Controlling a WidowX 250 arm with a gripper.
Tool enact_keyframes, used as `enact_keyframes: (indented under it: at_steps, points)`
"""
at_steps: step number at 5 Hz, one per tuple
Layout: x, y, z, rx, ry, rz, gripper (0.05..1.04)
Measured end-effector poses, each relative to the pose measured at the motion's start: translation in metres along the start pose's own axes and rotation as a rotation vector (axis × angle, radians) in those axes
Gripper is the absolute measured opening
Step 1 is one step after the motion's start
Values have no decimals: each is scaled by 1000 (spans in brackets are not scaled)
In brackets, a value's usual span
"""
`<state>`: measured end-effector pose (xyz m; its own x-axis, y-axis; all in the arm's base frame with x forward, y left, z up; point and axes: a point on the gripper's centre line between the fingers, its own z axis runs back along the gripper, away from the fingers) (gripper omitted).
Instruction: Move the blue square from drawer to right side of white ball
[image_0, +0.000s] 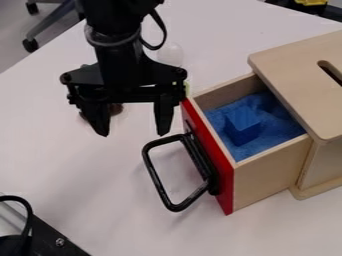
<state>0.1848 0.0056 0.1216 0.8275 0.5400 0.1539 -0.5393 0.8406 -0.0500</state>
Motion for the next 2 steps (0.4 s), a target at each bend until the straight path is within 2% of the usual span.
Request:
enact_keyframes:
  at_steps: [1, 2]
  points:
    - [-4, 1, -3, 5, 15, -2, 999]
    - [-6, 0, 1, -3, 34, -99, 999]
